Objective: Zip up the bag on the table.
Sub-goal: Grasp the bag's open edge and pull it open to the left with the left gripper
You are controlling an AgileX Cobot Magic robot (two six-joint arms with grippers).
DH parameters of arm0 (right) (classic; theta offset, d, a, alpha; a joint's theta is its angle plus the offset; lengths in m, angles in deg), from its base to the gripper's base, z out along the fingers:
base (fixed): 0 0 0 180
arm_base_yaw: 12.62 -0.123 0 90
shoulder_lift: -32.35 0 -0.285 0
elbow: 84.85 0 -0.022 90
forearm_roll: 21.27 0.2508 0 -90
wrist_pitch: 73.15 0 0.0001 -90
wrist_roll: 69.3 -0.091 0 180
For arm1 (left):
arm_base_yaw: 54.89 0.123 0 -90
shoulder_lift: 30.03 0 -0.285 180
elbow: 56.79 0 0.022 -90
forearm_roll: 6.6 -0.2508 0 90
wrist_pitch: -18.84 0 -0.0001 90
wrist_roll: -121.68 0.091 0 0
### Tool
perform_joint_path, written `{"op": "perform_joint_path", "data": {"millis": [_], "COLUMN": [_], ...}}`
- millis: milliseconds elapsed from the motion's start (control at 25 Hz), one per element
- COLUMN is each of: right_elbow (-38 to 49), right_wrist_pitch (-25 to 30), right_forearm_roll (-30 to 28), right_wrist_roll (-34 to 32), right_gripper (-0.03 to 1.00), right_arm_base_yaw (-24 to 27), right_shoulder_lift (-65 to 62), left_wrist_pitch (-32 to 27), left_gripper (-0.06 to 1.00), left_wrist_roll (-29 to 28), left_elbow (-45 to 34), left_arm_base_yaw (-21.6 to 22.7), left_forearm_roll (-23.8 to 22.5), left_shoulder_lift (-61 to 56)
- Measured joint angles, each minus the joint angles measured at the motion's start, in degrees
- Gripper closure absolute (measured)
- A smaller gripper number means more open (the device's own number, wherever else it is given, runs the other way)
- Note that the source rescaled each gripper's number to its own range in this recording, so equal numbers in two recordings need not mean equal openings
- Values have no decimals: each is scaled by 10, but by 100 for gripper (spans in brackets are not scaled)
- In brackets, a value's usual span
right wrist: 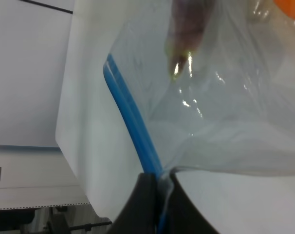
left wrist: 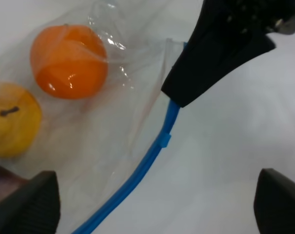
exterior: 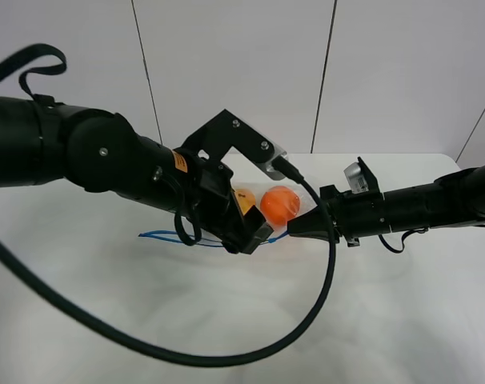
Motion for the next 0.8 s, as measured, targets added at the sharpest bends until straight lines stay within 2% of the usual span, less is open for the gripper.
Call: {"op": "perform_joint_path", "data": {"millis": [400, 800], "right_elbow": [0, 0], "right_wrist_pitch": [0, 0], "right_forearm_roll": [-1, -4], "right_wrist_roll": [-1, -1], "right_gripper": [97, 97], "right_arm_base_yaw": [0, 0], "right_shoulder_lift": [0, 0], "left_wrist_pitch": [56, 126], "left_gripper": [-6, -6], "left_wrist_roll": [2, 20], "left_elbow": [0, 0], "left_arm_base_yaw": [-2, -49], "left_forearm_roll": [0, 0], "left_shoulder_lift": [64, 95]}}
